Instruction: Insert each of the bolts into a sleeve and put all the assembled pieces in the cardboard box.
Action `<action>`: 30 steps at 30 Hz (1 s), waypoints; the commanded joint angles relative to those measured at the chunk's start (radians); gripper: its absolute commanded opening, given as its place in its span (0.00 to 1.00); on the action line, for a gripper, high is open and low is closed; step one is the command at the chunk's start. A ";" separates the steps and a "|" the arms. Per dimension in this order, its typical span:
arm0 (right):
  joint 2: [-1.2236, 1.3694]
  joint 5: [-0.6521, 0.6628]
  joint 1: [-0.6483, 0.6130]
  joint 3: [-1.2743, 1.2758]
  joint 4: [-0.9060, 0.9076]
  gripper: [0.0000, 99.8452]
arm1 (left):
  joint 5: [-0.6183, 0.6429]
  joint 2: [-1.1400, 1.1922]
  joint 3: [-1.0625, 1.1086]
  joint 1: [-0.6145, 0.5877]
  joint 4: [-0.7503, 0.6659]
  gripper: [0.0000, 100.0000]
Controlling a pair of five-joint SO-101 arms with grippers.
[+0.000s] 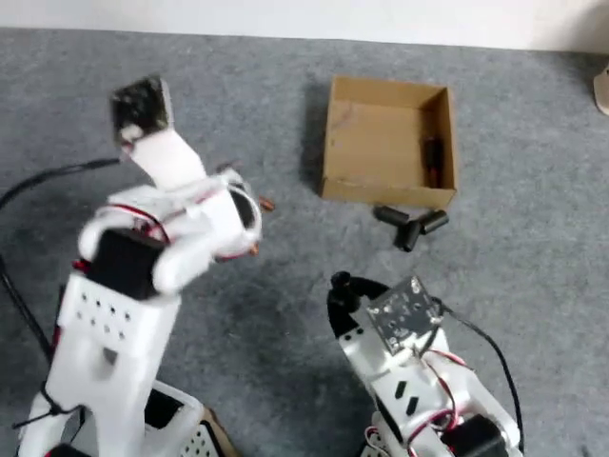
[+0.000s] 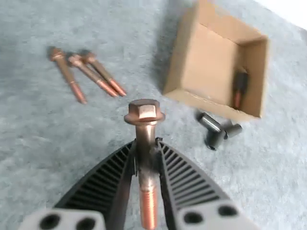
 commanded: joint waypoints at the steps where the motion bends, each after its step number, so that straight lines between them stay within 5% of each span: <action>1: -0.012 -0.011 -0.008 0.007 -0.090 0.01 | -0.003 -0.097 0.093 0.036 -0.120 0.01; 8: -0.012 0.005 -0.027 0.058 -0.173 0.01 | -0.003 -0.311 0.240 0.094 -0.273 0.01; 23: -0.013 0.069 -0.085 0.085 -0.128 0.01 | -0.002 -0.443 0.364 0.312 -0.281 0.01; 30: -0.013 0.074 -0.085 0.084 -0.114 0.01 | 0.008 -0.453 0.366 0.321 -0.328 0.01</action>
